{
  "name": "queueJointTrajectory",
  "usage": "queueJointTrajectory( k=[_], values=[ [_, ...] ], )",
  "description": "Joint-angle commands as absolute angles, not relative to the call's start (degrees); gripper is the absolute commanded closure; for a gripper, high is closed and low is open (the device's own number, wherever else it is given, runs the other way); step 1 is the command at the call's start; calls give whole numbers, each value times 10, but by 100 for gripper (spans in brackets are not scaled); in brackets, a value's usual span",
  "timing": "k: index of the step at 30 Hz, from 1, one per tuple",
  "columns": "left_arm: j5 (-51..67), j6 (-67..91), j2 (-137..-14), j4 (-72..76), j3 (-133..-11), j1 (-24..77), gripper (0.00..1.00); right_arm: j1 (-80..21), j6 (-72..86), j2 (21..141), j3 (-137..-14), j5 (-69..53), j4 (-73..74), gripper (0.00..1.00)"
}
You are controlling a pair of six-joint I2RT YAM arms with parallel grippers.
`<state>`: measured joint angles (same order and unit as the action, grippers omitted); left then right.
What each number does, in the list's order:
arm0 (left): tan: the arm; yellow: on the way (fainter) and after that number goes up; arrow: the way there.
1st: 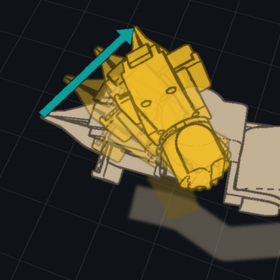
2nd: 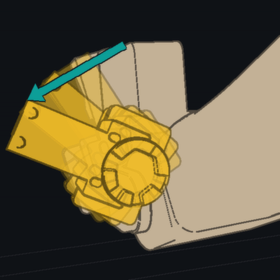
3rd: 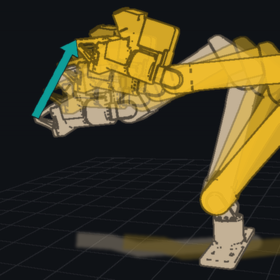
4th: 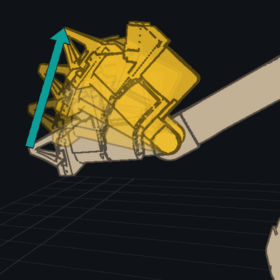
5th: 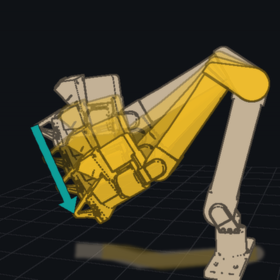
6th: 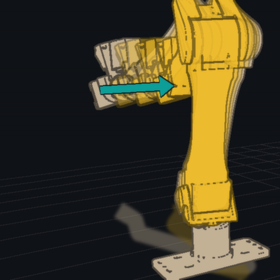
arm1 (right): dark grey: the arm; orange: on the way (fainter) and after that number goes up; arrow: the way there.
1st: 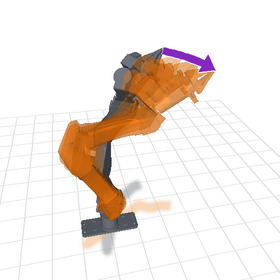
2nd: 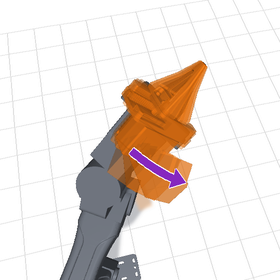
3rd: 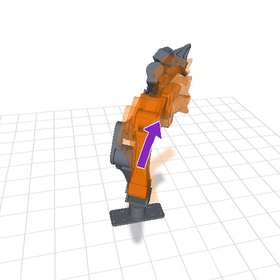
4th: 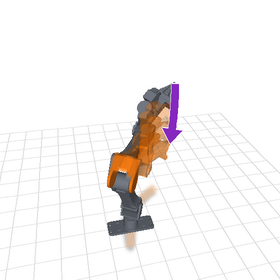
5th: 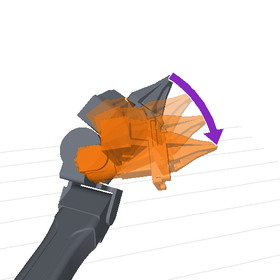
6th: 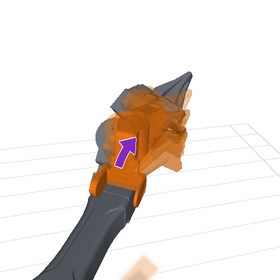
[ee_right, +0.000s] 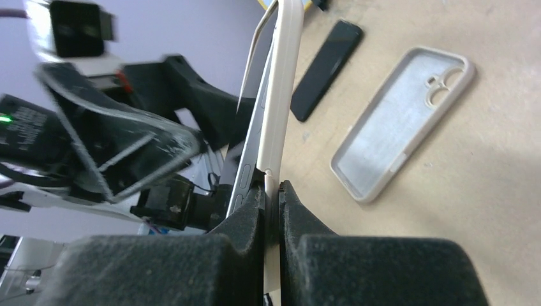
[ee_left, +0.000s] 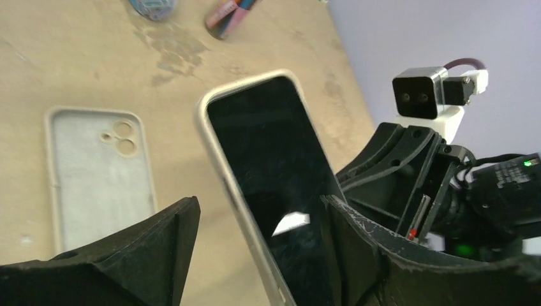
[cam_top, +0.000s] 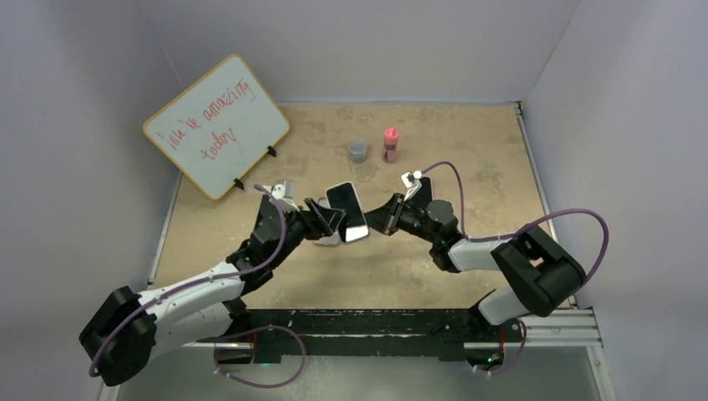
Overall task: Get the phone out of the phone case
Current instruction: Remove the phone case from the phone.
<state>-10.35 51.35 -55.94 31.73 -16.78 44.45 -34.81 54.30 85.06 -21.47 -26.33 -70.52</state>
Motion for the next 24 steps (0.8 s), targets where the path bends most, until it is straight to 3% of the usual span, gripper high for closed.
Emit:
queueJointTrajectory(
  k=[1,3,11,24],
  values=[
    [-130,331,-545,118,-260,450,30,-345,541,845,-246,-253,-653,100],
    [-119,276,-560,71,-300,455,24,-345,530,839,-259,-250,-599,100],
    [-195,125,-602,-29,-398,547,23,-345,520,828,-306,-237,-440,100],
    [-301,55,-718,-47,-455,656,28,-345,532,828,-332,-251,-389,100]
  ],
)
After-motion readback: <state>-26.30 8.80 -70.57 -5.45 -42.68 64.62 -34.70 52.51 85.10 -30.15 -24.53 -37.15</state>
